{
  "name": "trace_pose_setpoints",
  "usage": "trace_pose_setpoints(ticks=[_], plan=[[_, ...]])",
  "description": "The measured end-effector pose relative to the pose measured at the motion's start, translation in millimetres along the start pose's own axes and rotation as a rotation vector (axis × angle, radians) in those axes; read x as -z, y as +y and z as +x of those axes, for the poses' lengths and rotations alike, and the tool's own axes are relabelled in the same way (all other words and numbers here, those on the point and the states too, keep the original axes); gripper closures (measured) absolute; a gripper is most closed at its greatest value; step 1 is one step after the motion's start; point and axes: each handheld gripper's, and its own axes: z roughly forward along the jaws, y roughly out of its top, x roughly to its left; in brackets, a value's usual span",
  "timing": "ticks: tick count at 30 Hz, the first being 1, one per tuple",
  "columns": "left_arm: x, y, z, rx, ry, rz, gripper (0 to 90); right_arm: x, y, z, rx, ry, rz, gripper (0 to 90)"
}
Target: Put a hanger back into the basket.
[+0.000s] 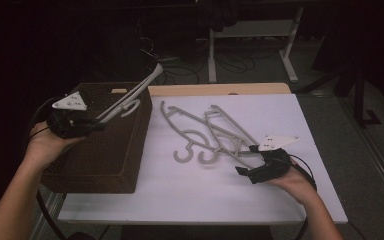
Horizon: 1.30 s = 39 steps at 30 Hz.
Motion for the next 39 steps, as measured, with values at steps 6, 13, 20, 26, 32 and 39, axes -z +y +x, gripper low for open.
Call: trace_pose_setpoints(ticks=[6,13,20,26,32,39], plan=[[6.1,-23.8,9.1,0.046,0.008,0.009,82.3,-0.7,-0.3,-0.4,0.003,-0.001,0.006,11.4],[3.0,-40.5,13.1,0.071,0.025,0.039,82.3,-0.9,-0.5,-0.4,0.006,-0.002,0.01,11.5],[-2.6,-47.6,15.6,0.092,0.004,0.052,82.3,-1.5,-0.8,-0.4,0.007,-0.005,0.016,11.4],[-7.4,-55.1,15.1,0.134,-0.012,0.063,82.3,-1.1,-0.9,-0.4,0.009,-0.005,0.017,11.4],[-13.1,-63.2,14.0,0.163,-0.017,0.102,82.3,-1.6,-0.8,-0.9,0.008,-0.005,0.017,11.5],[-30.8,-68.7,13.2,0.164,-0.013,0.147,82.0,-2.3,-0.7,-0.2,0.011,-0.002,0.02,11.4]])
